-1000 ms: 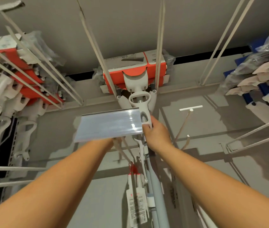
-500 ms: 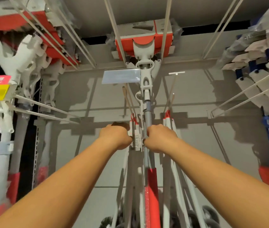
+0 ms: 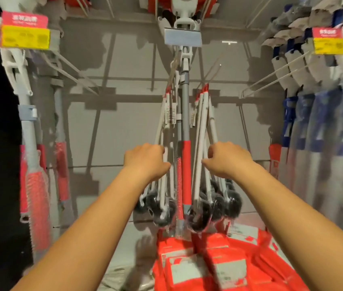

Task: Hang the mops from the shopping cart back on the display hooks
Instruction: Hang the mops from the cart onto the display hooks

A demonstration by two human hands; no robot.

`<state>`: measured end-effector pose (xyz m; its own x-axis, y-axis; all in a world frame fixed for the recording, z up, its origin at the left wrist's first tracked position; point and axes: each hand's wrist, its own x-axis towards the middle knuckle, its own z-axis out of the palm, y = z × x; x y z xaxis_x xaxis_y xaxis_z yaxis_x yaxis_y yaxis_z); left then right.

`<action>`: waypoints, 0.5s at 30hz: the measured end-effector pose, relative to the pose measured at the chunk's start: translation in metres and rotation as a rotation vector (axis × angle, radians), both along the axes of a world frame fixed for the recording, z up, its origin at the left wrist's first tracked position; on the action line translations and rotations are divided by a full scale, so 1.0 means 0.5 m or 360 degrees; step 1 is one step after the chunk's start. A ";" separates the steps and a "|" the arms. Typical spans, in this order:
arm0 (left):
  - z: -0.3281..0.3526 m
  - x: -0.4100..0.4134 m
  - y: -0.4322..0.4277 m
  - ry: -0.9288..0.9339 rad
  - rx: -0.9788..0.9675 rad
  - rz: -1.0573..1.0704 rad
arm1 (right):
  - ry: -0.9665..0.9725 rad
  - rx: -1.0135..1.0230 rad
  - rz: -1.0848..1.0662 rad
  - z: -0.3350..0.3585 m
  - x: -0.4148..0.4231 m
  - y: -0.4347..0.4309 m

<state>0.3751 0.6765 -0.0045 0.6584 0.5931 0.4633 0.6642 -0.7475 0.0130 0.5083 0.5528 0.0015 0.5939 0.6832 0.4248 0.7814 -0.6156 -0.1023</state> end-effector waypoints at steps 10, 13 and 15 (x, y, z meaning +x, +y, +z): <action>-0.083 -0.093 -0.192 0.0089 -0.0210 -0.0353 | 0.0109 0.0028 -0.0231 -0.073 -0.149 -0.183; -0.108 -0.116 -0.262 0.0136 -0.0246 -0.0409 | 0.0146 0.0067 -0.0289 -0.089 -0.177 -0.261; -0.120 -0.128 -0.312 0.0142 -0.0260 -0.0436 | 0.0162 0.0122 -0.0320 -0.101 -0.194 -0.319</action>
<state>0.3109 0.5203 -0.0645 0.8374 0.4501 0.3101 0.4427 -0.8913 0.0981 0.4111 0.3933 -0.0492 0.7572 0.5151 0.4016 0.6272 -0.7452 -0.2266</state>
